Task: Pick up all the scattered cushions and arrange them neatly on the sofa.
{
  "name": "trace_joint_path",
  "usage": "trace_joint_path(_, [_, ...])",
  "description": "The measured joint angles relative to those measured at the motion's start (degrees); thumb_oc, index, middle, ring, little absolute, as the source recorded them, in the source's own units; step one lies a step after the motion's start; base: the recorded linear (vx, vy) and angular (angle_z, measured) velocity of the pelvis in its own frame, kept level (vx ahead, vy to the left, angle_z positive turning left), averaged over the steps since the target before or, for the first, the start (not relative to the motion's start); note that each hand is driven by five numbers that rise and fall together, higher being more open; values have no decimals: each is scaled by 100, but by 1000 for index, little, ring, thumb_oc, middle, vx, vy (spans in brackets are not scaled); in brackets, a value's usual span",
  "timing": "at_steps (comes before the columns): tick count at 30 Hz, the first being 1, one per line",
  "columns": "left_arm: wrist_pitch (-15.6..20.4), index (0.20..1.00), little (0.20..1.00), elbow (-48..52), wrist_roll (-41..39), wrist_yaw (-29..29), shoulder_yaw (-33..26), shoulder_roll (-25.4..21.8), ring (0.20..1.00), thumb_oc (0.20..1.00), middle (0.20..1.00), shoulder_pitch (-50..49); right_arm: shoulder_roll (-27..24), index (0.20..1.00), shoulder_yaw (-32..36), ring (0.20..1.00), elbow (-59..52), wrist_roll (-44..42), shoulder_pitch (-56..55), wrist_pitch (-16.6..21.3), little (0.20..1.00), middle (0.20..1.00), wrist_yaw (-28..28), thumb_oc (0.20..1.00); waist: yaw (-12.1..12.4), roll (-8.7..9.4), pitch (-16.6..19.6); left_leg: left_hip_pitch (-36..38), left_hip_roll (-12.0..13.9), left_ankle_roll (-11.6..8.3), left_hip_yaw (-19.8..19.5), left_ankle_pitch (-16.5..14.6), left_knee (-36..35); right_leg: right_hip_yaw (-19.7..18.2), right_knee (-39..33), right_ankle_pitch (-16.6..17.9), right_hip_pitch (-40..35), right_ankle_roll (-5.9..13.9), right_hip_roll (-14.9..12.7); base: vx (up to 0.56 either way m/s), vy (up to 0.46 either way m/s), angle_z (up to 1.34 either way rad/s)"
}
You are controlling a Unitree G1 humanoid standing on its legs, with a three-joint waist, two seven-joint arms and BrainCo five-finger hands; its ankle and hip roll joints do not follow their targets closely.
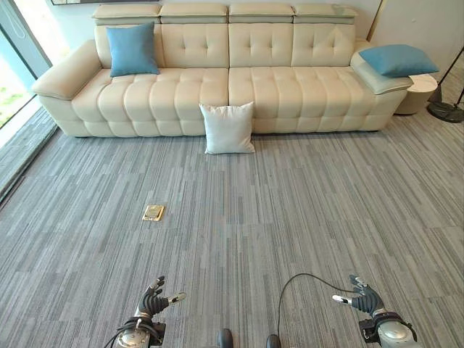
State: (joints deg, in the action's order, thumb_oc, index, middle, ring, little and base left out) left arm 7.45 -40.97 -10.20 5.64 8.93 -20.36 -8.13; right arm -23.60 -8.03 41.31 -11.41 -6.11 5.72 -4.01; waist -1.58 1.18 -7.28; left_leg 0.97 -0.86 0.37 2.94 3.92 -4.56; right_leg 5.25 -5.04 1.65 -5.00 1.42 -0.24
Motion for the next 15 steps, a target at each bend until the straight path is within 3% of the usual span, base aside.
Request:
trace_joint_path(7, [-13, 1000, 1000, 52, 1, -4, 7, 61, 1000, 1000, 1000, 3, 24, 1000, 50, 1000, -2, -109, -150, 8, 1000, 1000, -74, 1000, -3, -27, -157, -199, -40, -4, -169, 0, 26, 295, 31, -16, 40, -62, -34, 57, 14, 22])
trace_joint_path(15, [-26, 1000, 1000, 300, -8, 5, -14, 49, 1000, 1000, 1000, 9, 73, 1000, 66, 1000, -9, -102, 73, 4, 1000, 1000, -97, 1000, 9, 66, -210, -166, -79, 80, -52, -28, 32, 218, 34, -28, 105, -72, -97, 101, 138, -9])
